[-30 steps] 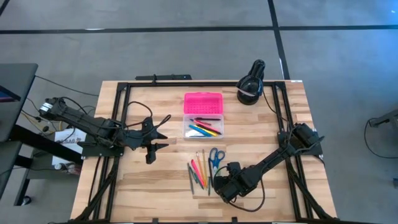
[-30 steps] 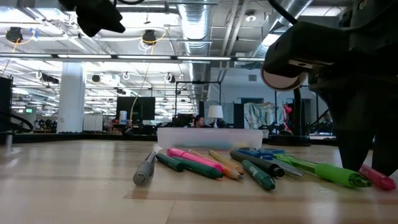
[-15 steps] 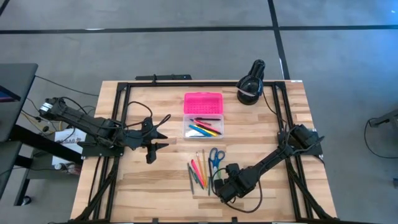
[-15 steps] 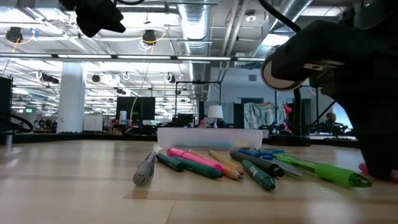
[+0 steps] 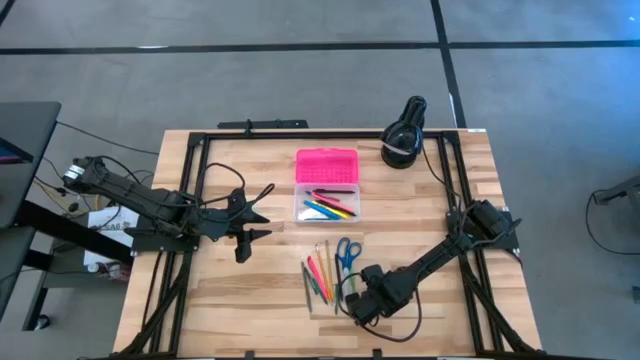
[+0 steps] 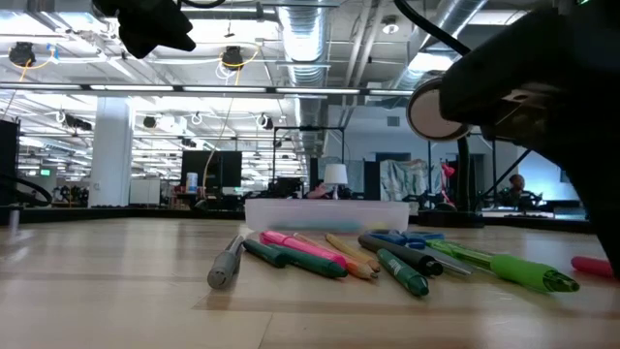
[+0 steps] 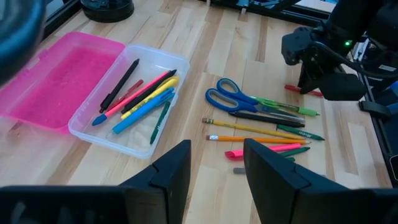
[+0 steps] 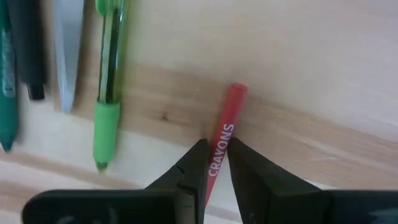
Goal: Pick & place school supplies into a supply box
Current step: Put the red crayon into the pink supply box
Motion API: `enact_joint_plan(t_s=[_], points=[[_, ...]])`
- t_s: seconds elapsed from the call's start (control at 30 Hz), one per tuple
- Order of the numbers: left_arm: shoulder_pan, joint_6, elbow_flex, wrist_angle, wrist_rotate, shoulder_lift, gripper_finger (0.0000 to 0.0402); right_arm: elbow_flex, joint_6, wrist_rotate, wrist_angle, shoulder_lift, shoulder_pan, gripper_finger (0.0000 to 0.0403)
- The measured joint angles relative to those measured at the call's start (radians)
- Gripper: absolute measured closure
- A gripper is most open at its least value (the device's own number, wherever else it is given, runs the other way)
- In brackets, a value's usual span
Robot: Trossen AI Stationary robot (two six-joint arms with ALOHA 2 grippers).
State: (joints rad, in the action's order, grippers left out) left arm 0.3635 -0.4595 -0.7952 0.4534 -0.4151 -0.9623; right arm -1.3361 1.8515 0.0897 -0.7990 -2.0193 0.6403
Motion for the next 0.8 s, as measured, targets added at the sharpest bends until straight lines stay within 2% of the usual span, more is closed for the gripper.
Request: enact_joint_plan(t_s=[0.33, 0.53, 0.8], points=[[0.0, 0.0, 0.0, 0.0, -0.001, 0.0, 0.0261, -0.001, -0.185, 0.068, -0.016, 0.0, -0.001, 0.0343], [0.0, -0.01, 0.0, -0.001, -0.013, 0.0, 0.0261, 0.0, -0.273, 0.143, -0.074, 0.0, -0.012, 0.0343], [0.0, -0.024, 0.0, -0.005, -0.018, 0.0, 0.0261, 0.0, -0.316, 0.163, -0.091, 0.0, -0.019, 0.0343]])
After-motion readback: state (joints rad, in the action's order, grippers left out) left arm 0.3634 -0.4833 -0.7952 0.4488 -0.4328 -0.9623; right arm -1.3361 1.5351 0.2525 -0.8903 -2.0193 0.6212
